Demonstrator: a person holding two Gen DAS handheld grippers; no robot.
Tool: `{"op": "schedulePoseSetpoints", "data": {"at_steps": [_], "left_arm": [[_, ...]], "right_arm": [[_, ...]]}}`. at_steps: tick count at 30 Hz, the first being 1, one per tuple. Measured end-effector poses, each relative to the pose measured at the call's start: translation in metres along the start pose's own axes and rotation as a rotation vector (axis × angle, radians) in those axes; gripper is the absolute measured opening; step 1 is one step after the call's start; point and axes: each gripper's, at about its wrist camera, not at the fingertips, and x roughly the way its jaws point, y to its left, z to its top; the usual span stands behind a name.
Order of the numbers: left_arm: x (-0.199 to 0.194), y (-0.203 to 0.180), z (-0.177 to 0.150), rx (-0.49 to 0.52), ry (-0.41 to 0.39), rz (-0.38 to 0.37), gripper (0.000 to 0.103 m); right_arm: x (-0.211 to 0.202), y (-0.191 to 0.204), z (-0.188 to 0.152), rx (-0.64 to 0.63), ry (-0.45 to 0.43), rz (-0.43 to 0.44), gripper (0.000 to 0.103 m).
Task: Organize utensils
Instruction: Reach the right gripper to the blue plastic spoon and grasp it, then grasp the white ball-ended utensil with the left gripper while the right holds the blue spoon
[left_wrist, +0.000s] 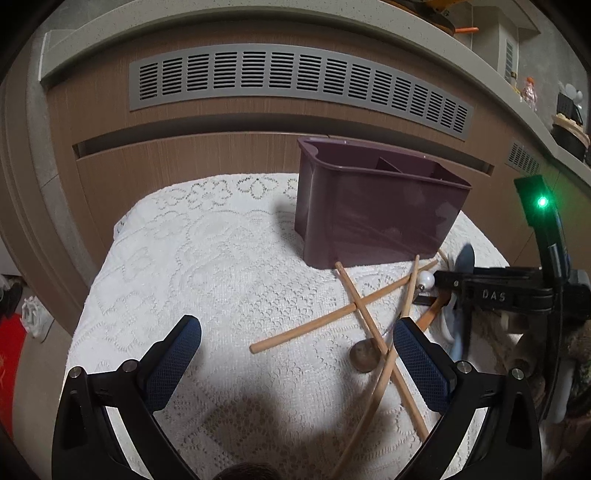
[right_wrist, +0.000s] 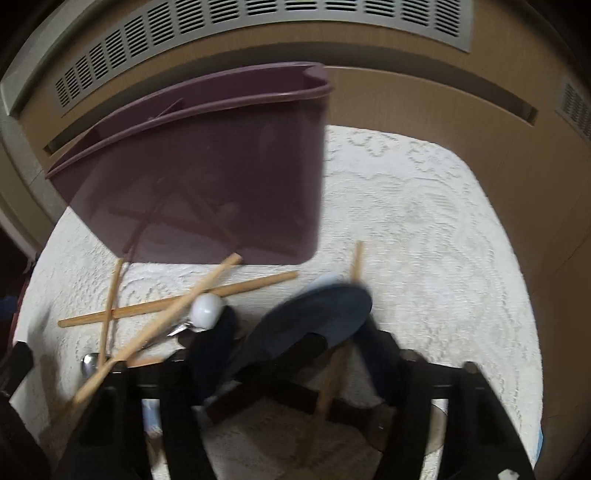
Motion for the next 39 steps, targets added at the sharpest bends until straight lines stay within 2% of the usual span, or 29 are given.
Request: {"op": "schedulePoseSetpoints", "data": {"at_steps": [1,3,10,14,16,18,19,21,24,29,32,39], "left_arm": [[0.000,-0.001,-0.001,0.005,0.006,-0.003,0.103],[0.001,-0.005,-0.002,0.016,0.021,-0.014,0.103],[0.006,-0.034,0.001,0.087,0.072,-0.059,0.103],[0.016,-0.058,0.013,0.114,0.119,-0.143,0.102],[0.022,-0.074,0.019,0.167,0.132,-0.162,0.096],[0.028,-0.093,0.025,0.257,0.132,-0.154,0.075],[0.031,-0.101,0.028,0.298,0.134,-0.156,0.068],[0.035,-0.113,0.035,0.333,0.138,-0.180,0.040],[0.047,-0.127,0.045,0.344,0.168,-0.252,0.035],[0.081,-0.137,0.051,0.355,0.237,-0.180,0.030],[0.095,-0.133,0.053,0.331,0.289,-0.185,0.026],[0.102,-0.139,0.052,0.394,0.279,-0.157,0.026]], "right_arm": [[-0.002,0.000,0.001,-0.007,0.000,0.013,0.033],[-0.007,-0.001,0.000,-0.024,0.004,0.034,0.024],[-0.024,-0.021,-0.011,-0.017,-0.029,0.062,0.023],[-0.035,-0.038,-0.018,0.016,-0.049,0.077,0.023],[-0.040,-0.053,-0.022,0.031,-0.056,0.086,0.023],[-0.041,-0.061,-0.026,0.043,-0.061,0.097,0.023],[-0.041,-0.063,-0.028,0.046,-0.063,0.105,0.023],[-0.040,-0.066,-0.030,0.053,-0.070,0.128,0.023],[-0.041,-0.066,-0.031,0.052,-0.089,0.155,0.023],[-0.043,-0.067,-0.033,0.049,-0.100,0.188,0.023],[-0.046,-0.068,-0.033,0.051,-0.110,0.202,0.023],[-0.043,-0.068,-0.034,0.047,-0.096,0.202,0.023]]}}
